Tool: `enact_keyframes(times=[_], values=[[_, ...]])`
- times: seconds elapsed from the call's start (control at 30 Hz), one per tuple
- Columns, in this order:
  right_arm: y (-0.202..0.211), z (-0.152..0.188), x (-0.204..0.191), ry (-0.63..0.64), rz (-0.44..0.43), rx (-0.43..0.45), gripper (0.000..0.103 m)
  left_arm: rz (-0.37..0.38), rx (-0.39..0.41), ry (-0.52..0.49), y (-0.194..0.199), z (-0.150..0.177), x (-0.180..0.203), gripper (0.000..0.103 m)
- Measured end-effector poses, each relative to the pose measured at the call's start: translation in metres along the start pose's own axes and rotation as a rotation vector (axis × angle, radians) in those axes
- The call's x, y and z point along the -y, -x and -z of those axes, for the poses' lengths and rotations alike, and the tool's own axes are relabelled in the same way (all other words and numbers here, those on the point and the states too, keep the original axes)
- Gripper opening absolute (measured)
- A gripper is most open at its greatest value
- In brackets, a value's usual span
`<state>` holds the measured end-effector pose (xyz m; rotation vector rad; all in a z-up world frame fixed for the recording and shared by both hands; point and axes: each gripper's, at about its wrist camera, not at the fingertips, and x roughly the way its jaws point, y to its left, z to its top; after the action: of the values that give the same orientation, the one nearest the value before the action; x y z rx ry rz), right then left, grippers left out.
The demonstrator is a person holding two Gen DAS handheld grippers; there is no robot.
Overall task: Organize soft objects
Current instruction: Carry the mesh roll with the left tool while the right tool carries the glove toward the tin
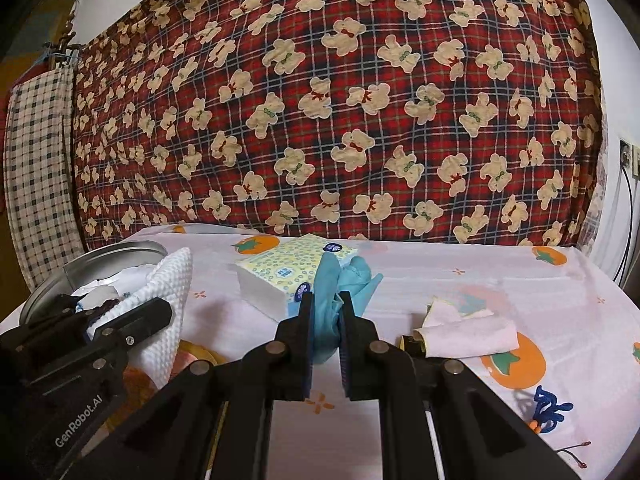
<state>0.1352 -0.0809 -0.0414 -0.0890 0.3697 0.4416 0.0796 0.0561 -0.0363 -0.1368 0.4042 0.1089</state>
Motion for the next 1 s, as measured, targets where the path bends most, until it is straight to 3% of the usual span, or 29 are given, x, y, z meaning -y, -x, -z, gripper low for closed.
enact_keyframes(times=[1.0], values=[[-0.003, 0.000, -0.026, 0.056, -0.052, 0.019, 0.012, 0.001, 0.013, 0.018, 0.008, 0.002, -0.016, 0.009]])
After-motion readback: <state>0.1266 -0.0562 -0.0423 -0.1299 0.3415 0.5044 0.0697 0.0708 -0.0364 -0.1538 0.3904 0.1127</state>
